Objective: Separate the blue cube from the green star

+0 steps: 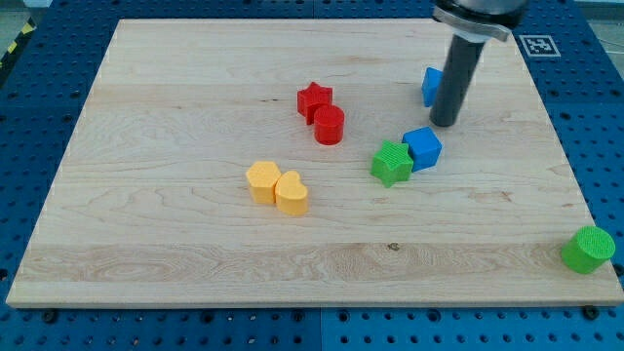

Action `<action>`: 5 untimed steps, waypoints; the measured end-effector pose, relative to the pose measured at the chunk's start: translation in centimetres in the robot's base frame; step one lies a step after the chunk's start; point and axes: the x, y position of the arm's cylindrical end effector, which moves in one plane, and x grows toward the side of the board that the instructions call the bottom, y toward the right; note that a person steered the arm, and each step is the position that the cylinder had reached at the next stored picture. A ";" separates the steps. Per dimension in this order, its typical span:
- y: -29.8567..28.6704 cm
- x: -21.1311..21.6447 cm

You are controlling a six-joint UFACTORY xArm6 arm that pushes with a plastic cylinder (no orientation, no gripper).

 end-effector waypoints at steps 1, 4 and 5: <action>0.9 3.1; -2.5 11.4; -2.7 10.0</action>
